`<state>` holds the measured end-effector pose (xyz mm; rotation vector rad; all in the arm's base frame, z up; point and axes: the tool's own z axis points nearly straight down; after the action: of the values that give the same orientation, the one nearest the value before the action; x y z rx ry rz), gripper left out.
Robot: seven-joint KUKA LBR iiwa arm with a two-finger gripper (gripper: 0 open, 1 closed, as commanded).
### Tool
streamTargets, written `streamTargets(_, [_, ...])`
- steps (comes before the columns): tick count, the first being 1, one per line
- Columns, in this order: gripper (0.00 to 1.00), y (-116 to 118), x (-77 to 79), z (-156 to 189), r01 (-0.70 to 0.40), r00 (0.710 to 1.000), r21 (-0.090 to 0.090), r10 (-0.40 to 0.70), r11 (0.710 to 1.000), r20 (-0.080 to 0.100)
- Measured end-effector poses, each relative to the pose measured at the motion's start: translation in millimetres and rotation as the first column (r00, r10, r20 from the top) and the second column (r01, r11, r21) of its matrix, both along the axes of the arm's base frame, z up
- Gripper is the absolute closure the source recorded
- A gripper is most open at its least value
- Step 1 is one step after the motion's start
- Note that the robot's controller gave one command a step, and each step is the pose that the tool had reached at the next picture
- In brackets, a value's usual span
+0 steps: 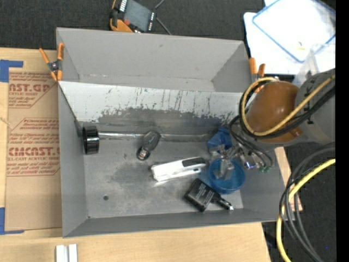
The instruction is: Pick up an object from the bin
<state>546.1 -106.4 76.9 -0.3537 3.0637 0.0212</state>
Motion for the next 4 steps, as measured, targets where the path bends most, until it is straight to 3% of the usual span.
streamTargets(1, [1.0, -4.3, 31.5, 162.8, -0.004, 1.0, -0.003, 0.004, 1.0, -0.001])
streamTargets(2, [1.0, -4.4, 31.5, 162.7, -0.004, 1.0, -0.003, 0.004, 1.0, -0.002])
streamTargets(3, [1.0, 4.2, 23.1, 104.5, 0.053, 0.999, 0.002, -0.053, 0.999, -0.006])
streamTargets(4, [1.0, 6.7, 17.0, 76.2, 0.113, 0.994, 0.004, -0.113, 0.994, 0.006])
